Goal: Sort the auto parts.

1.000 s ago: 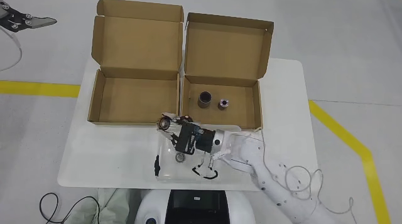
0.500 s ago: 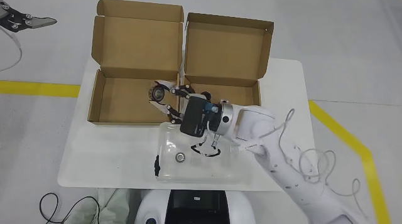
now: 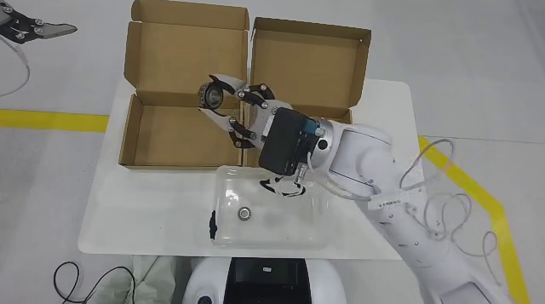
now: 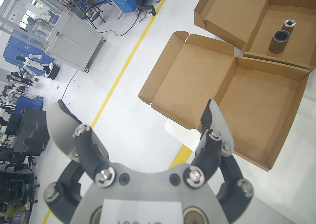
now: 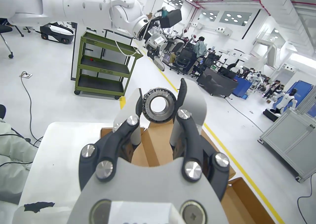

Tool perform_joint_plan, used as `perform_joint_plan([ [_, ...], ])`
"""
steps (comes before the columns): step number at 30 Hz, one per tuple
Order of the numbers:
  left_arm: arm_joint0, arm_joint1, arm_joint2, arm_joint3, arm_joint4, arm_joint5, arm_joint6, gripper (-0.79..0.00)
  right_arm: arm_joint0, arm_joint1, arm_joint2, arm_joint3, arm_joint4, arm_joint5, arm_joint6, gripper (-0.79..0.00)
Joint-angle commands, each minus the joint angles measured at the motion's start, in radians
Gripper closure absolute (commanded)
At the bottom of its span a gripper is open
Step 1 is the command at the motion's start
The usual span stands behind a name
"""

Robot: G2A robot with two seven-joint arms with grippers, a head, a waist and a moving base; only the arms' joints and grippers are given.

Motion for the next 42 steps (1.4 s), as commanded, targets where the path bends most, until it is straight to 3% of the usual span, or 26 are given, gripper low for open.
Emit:
perform_joint_plan([
  [1,0.000,0.000,0.000,0.000,0.000,0.000,0.000,-0.785,0.013,-0.002,0.004,-0.010,0.003,0.003,0.005,0.000],
  [14,0.000,0.000,0.000,0.000,0.000,0.000,0.000,-0.785,0.078,-0.022,-0.008,-0.009,0.015,0.028,0.039,0.000],
  [42,0.000,0.000,0.000,0.000,0.000,0.000,0.000,-0.785,-0.039,-0.031,-0.070,0.130,-0.068,0.005,-0.041,0.000],
])
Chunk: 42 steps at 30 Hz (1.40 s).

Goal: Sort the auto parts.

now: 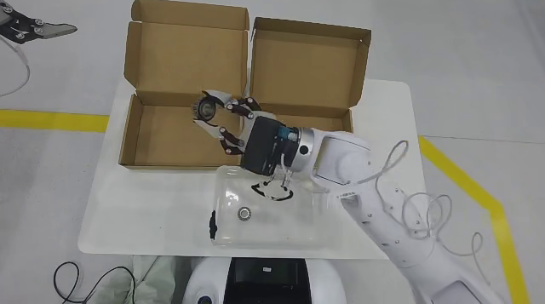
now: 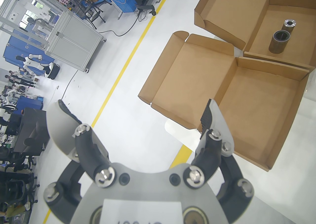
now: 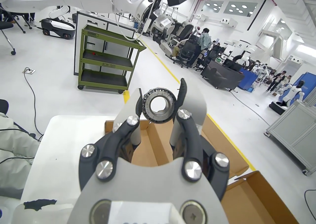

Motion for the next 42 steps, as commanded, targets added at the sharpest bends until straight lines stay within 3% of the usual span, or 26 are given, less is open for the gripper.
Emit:
perform_joint_plan([
  [1,0.000,0.000,0.000,0.000,0.000,0.000,0.000,-0.785,-0.003,-0.002,-0.006,0.015,0.001,0.001,0.005,0.000],
  [10,0.000,0.000,0.000,0.000,0.000,0.000,0.000,-0.785,0.019,-0.023,-0.059,0.147,0.032,0.009,0.023,0.000],
  [20,0.000,0.000,0.000,0.000,0.000,0.000,0.000,-0.785,0.097,-0.068,-0.146,0.308,0.070,0.033,0.122,0.000],
  [42,0.000,0.000,0.000,0.000,0.000,0.000,0.000,-0.785,0.307,-0.261,-0.369,0.751,0.210,0.110,0.366,0.000],
])
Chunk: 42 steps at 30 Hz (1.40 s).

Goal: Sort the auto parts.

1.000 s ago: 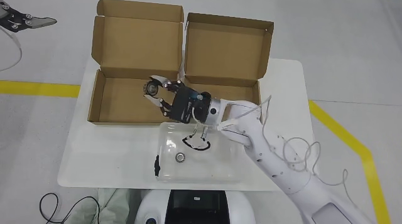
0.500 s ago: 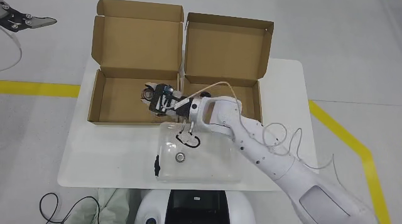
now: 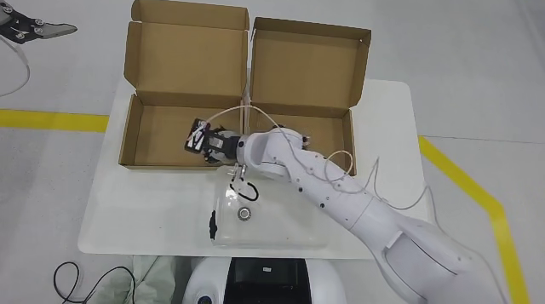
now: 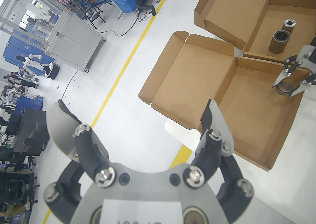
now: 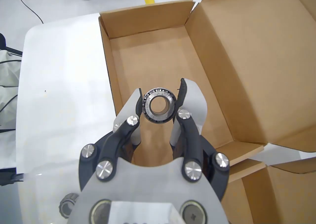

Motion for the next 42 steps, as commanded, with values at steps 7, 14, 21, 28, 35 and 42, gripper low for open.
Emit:
perform_joint_plan([
  [7,0.000,0.000,0.000,0.000,0.000,0.000,0.000,-0.785,0.042,-0.066,-0.039,0.136,0.019,0.009,0.031,0.000],
  [14,0.000,0.000,0.000,0.000,0.000,0.000,0.000,-0.785,0.076,-0.116,-0.056,0.233,0.026,0.019,0.072,0.000],
  [21,0.000,0.000,0.000,0.000,0.000,0.000,0.000,-0.785,0.095,-0.157,-0.057,0.305,0.043,0.017,0.077,-0.200],
  [28,0.000,0.000,0.000,0.000,0.000,0.000,0.000,-0.785,0.111,-0.189,-0.059,0.357,0.038,0.008,0.077,-0.323],
  [35,0.000,0.000,0.000,0.000,0.000,0.000,0.000,-0.785,0.124,-0.212,-0.053,0.375,0.020,0.003,0.051,-0.326],
  [42,0.000,0.000,0.000,0.000,0.000,0.000,0.000,-0.785,0.112,-0.197,-0.023,0.284,-0.025,0.002,0.003,-0.345],
])
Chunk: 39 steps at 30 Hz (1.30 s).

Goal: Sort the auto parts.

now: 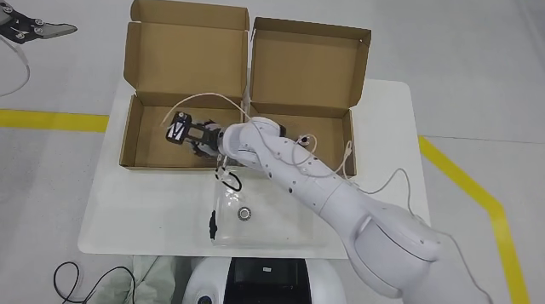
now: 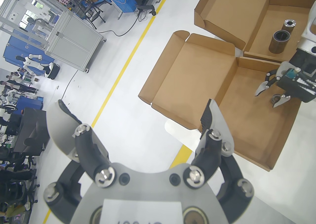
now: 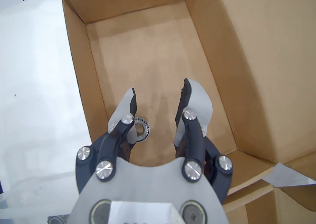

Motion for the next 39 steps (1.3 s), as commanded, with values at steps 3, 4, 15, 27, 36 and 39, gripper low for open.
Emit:
perform_joint_plan([
  [3,0.000,0.000,0.000,0.000,0.000,0.000,0.000,-0.785,-0.024,0.022,0.023,-0.093,-0.036,-0.001,0.012,-0.348],
  [4,0.000,0.000,0.000,0.000,0.000,0.000,0.000,-0.785,-0.034,0.030,0.031,-0.126,-0.045,-0.005,0.020,-0.345],
  [15,0.000,0.000,0.000,0.000,0.000,0.000,0.000,-0.785,-0.260,0.159,0.162,-0.552,-0.191,-0.108,0.141,-0.366],
  [27,0.000,0.000,0.000,0.000,0.000,0.000,0.000,-0.785,-0.647,0.320,0.407,-0.963,-0.407,-0.335,0.126,-0.376],
  [36,0.000,0.000,0.000,0.000,0.000,0.000,0.000,-0.785,-0.853,0.394,0.524,-1.111,-0.555,-0.457,0.066,-0.394],
  [39,0.000,0.000,0.000,0.000,0.000,0.000,0.000,-0.785,-0.881,0.406,0.537,-1.117,-0.575,-0.468,0.037,-0.379],
])
